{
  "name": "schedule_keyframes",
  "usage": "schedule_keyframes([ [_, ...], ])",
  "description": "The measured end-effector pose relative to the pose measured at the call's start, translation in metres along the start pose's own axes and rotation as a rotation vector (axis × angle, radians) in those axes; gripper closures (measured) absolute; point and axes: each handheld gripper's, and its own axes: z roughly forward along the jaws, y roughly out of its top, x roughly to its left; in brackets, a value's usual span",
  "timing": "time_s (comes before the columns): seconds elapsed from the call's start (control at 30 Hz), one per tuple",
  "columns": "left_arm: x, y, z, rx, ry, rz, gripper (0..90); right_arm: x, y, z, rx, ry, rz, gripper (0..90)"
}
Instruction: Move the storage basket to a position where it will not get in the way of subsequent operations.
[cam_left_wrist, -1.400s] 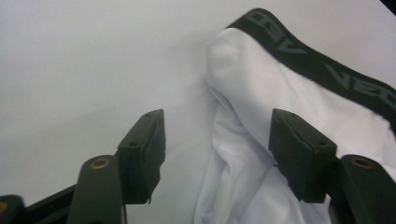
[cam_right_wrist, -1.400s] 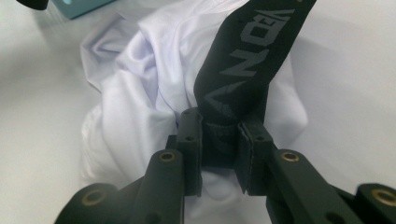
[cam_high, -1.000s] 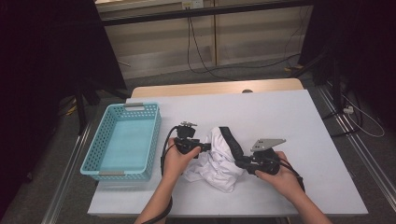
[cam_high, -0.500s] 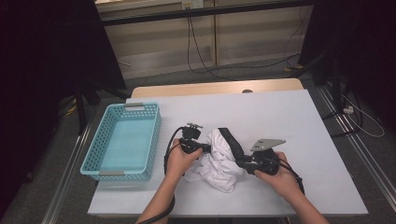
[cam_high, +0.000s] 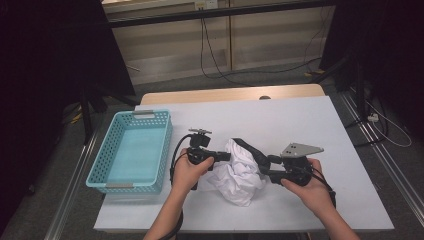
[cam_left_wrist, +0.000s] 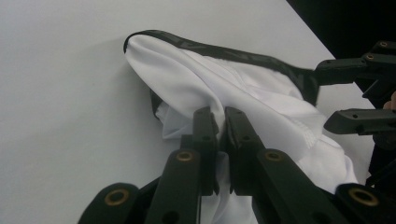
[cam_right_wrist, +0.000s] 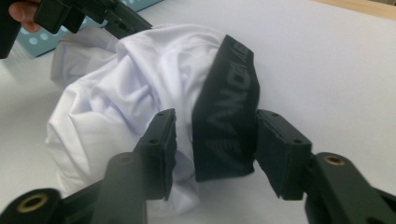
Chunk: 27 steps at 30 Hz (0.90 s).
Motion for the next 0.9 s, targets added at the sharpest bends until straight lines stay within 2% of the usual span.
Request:
schedule_keyframes([
  [0.13, -0.014, -0.001, 0.006, 0.014, -0.026, 0.037, 84.1, -0.004, 0.006, -0.004, -0.032, -0.018, 0.021, 45.0],
  [0.2, -0.019, -0.002, 0.01, 0.023, -0.045, 0.048, 84.1, -0.006, 0.006, -0.002, -0.03, -0.013, 0.041, 44.7],
  [0.3, -0.026, -0.004, 0.015, 0.038, -0.051, 0.066, 84.0, -0.009, 0.007, 0.001, -0.031, -0.019, 0.051, 43.9],
  [0.4, -0.03, -0.005, 0.019, 0.053, -0.06, 0.076, 84.0, -0.009, 0.009, 0.008, -0.021, -0.01, 0.045, 45.3],
  [0.63, -0.032, -0.01, 0.024, 0.065, -0.071, 0.065, 83.2, -0.009, 0.0, 0.024, 0.057, 0.051, 0.022, 66.3],
  [0.77, -0.033, -0.009, 0.026, 0.064, -0.073, 0.068, 82.9, -0.014, -0.007, 0.024, 0.089, 0.075, 0.021, 84.7],
  [0.9, -0.036, -0.008, 0.029, 0.075, -0.068, 0.088, 80.5, -0.02, -0.013, 0.016, 0.097, 0.075, 0.028, 88.8],
])
